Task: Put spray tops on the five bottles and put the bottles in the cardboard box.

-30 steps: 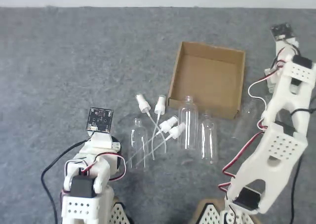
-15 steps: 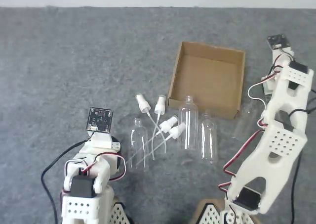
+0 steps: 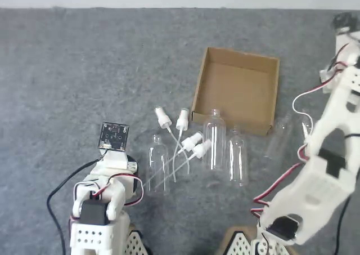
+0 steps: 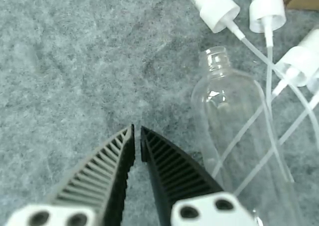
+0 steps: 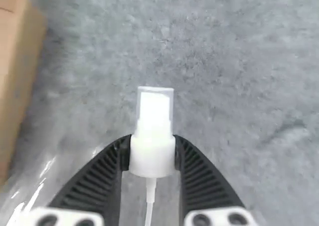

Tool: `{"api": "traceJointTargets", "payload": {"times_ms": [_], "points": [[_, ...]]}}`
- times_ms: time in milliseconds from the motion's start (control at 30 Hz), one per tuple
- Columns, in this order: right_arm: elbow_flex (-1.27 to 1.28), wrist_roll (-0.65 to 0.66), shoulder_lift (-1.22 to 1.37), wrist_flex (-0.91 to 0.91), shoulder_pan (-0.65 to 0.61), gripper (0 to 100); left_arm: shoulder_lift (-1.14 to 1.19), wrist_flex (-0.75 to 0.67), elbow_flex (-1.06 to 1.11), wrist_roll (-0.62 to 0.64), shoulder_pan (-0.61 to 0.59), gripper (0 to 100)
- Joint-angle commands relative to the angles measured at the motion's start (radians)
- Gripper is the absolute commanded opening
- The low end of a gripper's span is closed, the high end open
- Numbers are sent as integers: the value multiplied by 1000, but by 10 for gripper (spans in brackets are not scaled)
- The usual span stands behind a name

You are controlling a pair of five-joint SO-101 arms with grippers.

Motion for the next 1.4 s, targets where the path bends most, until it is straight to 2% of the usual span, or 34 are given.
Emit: {"api": "traceJointTargets", "payload": {"times_ms": [0,133,400,533,767,933,1133,1300,1367], "points": [[-12,2,-197,137,-64,21,-17,5,-12,2,-6,13],[-12,-14,-302,297,-191,21,-17,5,-12,2,-6,13],[-11,-195,-424,473,-547,21,-17,5,-12,2,-6,13],[-5,-341,-424,483,-753,21,-17,5,-12,2,-6,13],[-5,-713,-320,398,-1018,21,-17,5,-12,2,-6,13],[-5,-778,-153,326,-1090,21,-17,5,-12,2,-6,13],[-6,-971,7,243,-1087,21,-17,5,-12,2,-6,13],[-6,-1080,62,209,-1092,25,-17,5,-12,2,-6,13],[-6,-1120,77,206,-1092,58,-17,5,-12,2,-6,13]]}}
